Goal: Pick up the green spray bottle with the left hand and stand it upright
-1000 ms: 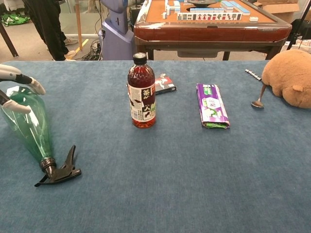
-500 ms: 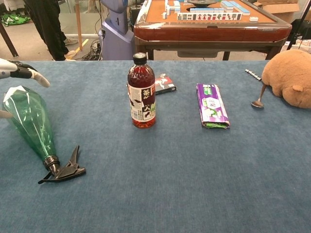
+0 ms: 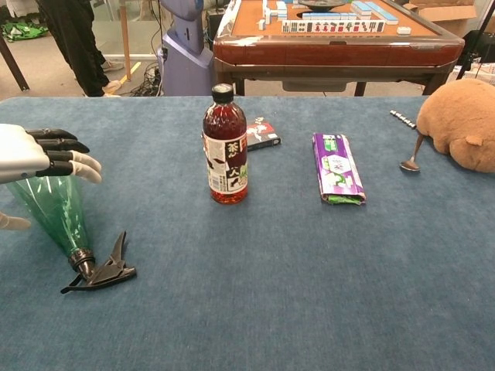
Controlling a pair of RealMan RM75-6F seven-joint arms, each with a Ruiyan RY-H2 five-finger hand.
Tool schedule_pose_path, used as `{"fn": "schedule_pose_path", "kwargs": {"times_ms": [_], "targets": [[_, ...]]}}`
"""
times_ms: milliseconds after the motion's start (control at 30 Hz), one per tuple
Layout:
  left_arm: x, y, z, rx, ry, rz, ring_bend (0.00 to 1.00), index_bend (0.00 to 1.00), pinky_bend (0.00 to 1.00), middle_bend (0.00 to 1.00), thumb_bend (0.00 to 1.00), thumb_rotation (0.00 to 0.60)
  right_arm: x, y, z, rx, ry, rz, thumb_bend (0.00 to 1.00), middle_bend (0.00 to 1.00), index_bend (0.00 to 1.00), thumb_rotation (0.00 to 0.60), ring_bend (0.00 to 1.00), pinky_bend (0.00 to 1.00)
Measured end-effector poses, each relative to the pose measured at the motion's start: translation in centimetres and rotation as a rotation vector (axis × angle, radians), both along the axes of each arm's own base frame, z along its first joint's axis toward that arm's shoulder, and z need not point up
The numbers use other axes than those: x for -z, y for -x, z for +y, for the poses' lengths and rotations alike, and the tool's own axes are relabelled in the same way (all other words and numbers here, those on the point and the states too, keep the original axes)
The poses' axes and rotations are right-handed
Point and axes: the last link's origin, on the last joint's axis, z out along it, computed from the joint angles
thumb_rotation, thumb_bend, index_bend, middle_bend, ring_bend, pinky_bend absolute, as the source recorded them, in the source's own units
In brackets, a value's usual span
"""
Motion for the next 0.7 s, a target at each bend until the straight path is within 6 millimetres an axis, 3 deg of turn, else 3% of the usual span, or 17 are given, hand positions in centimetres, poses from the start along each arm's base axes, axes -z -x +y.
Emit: {"fn": "schedule_pose_path", "kwargs": {"times_ms": [400, 700], "targets": [[2.7, 1.6, 0.5, 0.103, 0.009, 0.077, 0.0, 0.28, 0.0, 0.18, 0.23, 0.6, 0.0, 0.0, 0.0, 0.001, -0.003, 0.0, 0.27, 0.24, 0.32, 0.6, 0.18, 0.29], [3.7, 1.6, 0.9, 0.186, -0.02, 0.064, 0.17, 0.49, 0.04, 0.4, 0.23, 0.6, 0.0, 0.0, 0.1, 0.008, -0.003, 0.003, 0.27, 0.24, 0.32, 0.6, 0.18, 0.29]]}}
